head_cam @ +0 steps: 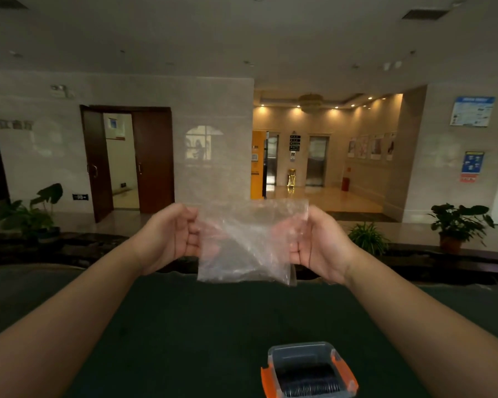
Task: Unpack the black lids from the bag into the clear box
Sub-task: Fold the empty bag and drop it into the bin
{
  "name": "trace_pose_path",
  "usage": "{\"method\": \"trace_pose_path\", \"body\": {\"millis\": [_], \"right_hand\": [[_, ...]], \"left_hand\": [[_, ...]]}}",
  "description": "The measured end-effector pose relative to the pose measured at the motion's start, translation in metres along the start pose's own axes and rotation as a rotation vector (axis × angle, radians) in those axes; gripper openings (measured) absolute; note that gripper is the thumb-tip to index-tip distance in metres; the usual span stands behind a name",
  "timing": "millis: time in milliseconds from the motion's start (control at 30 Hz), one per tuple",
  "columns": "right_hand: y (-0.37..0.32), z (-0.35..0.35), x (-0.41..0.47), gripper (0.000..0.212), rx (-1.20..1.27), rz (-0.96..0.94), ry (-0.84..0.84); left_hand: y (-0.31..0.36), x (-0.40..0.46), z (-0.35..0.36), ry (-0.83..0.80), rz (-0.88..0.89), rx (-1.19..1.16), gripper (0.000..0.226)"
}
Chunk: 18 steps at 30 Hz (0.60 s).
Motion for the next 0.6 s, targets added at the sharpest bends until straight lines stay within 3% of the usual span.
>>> {"method": "trace_pose_path", "body": {"millis": [67,133,200,267,467,600], "right_hand": [[-0.004,-0.002,0.001,0.056,-0.046,0.028,0.016],[-0.009,0.000,0.004,0.035,-0.189,0.051,0.013],[-0.012,0.004,0.008,0.009,-0.355,0.080,-0.012],[-0.015,0.007,0.012,0.022,-0.454,0.110,-0.018],[-0.031,0.033,0.029,0.049,-0.642,0.120,-0.060],[-0.045,0.022,0.026,0.047,-0.600,0.018,0.118]], "left_hand": [[0.001,0.001,-0.001,0.014,-0.028,0.053,0.057],[0.000,0.003,-0.004,0.056,-0.100,0.237,0.064],[0.002,0.004,-0.004,0.085,-0.149,0.432,0.046],[0.001,0.005,0.004,0.023,-0.191,0.532,0.039],[-0.028,0.019,0.046,-0.225,-0.378,0.537,0.040],[-0.035,0.022,0.041,-0.137,-0.346,0.415,0.040]]}}
Point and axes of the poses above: each hand's wrist, its own x-axis towards the middle knuckle, its own z-axis out of the palm, y = z × x, the point moved 10 cm from there along x, towards the middle knuckle, and after that the axes turned 13 degrees about -y, right-handed, at the moved point
